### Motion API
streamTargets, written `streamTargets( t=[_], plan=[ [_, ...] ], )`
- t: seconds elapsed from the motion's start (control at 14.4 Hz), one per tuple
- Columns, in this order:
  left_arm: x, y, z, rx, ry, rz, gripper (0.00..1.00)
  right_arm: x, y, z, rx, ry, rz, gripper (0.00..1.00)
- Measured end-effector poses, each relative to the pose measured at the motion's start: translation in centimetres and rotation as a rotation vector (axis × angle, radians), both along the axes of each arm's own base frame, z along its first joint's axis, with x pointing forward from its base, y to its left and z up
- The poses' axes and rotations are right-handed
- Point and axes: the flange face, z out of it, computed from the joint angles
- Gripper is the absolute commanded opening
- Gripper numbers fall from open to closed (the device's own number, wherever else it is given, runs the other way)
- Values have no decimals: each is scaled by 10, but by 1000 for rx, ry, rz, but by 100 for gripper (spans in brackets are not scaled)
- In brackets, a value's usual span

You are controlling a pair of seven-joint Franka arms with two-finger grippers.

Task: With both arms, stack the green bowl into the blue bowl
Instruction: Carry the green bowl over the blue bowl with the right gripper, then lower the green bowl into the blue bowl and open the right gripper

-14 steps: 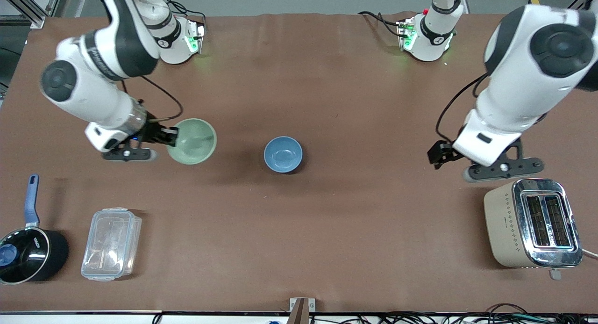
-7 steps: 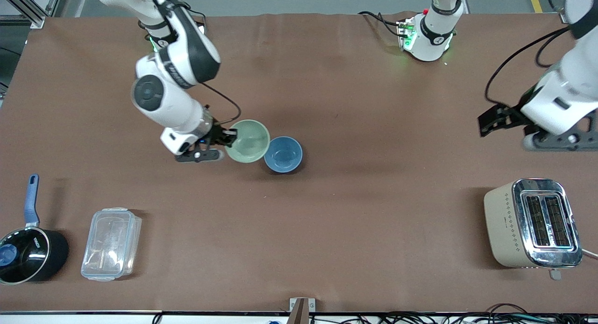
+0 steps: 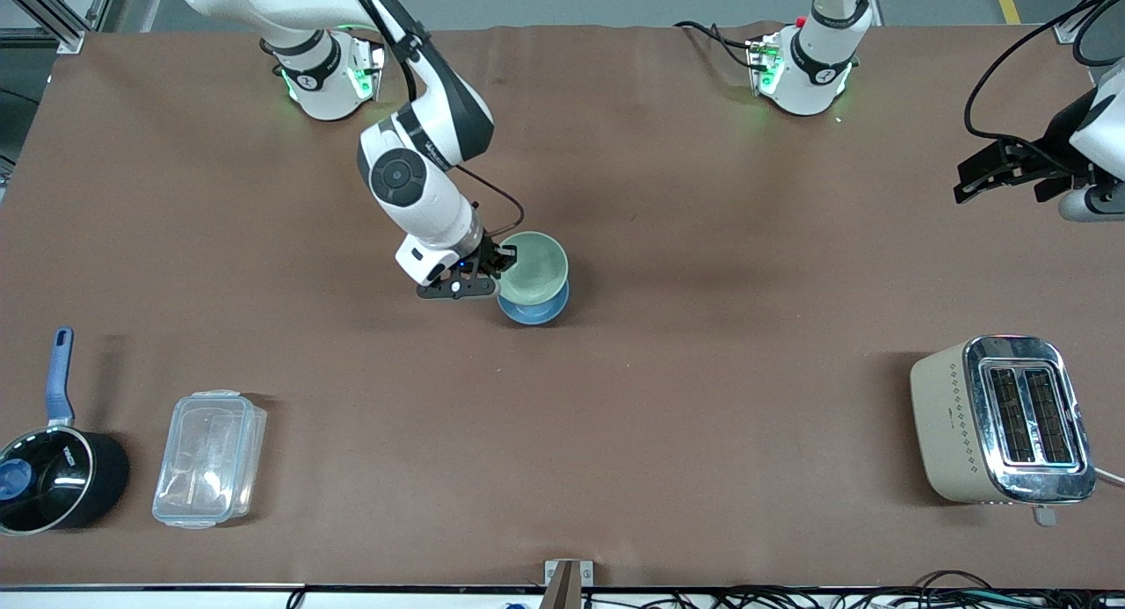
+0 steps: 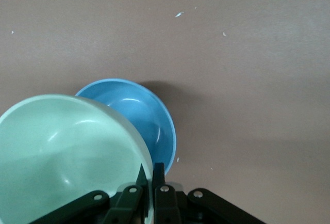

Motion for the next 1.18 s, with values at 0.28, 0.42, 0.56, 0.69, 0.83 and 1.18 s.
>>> streamTargets(
  t=[0.28,0.42,0.56,0.69,0.83,1.18],
  plan=[
    [-1,-5,-1,2,1,16,100,1,4,-20,-1,-16,-8,2],
    [-2,-8,1,3,-4,34,100,4,0,-25,-6,-15,-15,2],
    [-3,-9,3,3,-6,33,100,5,-3,-28,-11,-12,-20,3],
    [-4,-14,3,3,-7,25,100,4,-4,-32,-16,-6,-20,4],
    [-6,-22,4,3,-8,9,100,4,-4,-35,-19,-3,-20,5],
    [-10,-30,10,4,-19,-4,100,3,-3,-38,-19,-5,-19,78]
  ],
)
